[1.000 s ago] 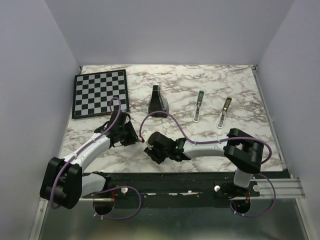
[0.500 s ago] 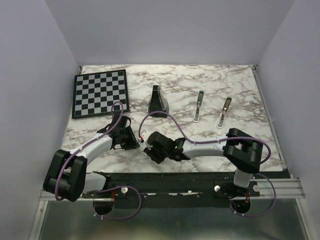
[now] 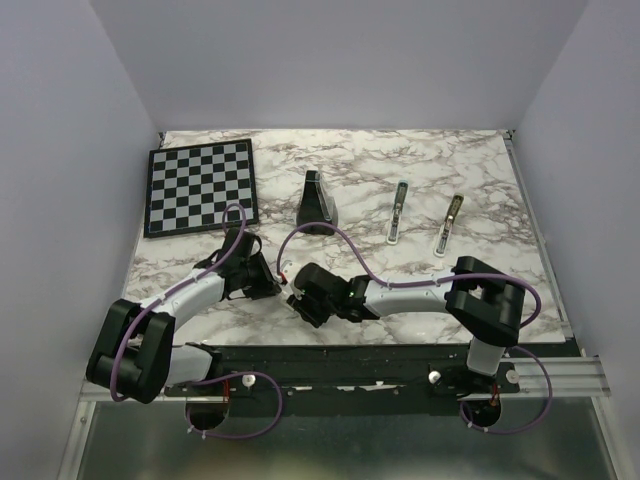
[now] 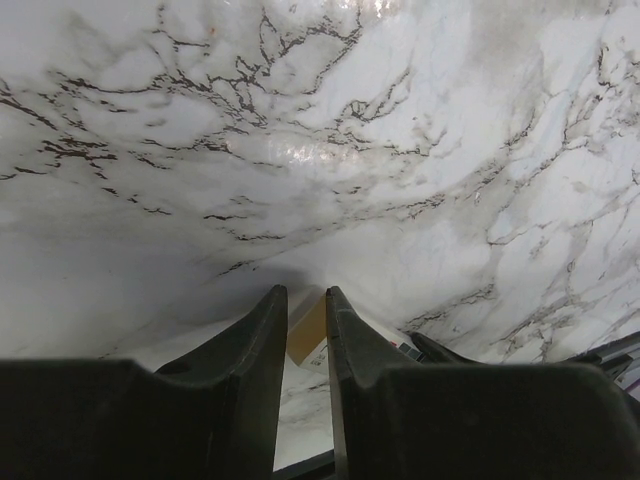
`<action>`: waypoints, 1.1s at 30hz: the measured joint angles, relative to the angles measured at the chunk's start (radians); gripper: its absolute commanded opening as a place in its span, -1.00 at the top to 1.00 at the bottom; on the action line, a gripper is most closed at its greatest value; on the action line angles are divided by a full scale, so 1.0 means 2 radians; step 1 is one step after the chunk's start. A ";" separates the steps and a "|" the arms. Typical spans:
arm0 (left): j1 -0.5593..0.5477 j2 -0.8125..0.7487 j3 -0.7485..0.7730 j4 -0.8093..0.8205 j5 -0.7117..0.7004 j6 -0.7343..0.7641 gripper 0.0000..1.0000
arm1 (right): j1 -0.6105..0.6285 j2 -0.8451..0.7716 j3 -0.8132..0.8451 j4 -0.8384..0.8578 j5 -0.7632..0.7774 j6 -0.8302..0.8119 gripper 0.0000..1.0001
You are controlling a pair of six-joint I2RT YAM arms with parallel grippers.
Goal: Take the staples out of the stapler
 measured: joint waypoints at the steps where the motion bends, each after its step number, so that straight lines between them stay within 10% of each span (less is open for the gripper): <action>1: 0.000 0.000 -0.001 0.001 0.000 0.000 0.39 | 0.000 0.000 0.000 0.000 0.000 0.000 0.17; 33: -0.005 -0.011 -0.028 0.044 0.007 -0.027 0.45 | 0.000 0.003 -0.010 0.041 0.017 0.031 0.14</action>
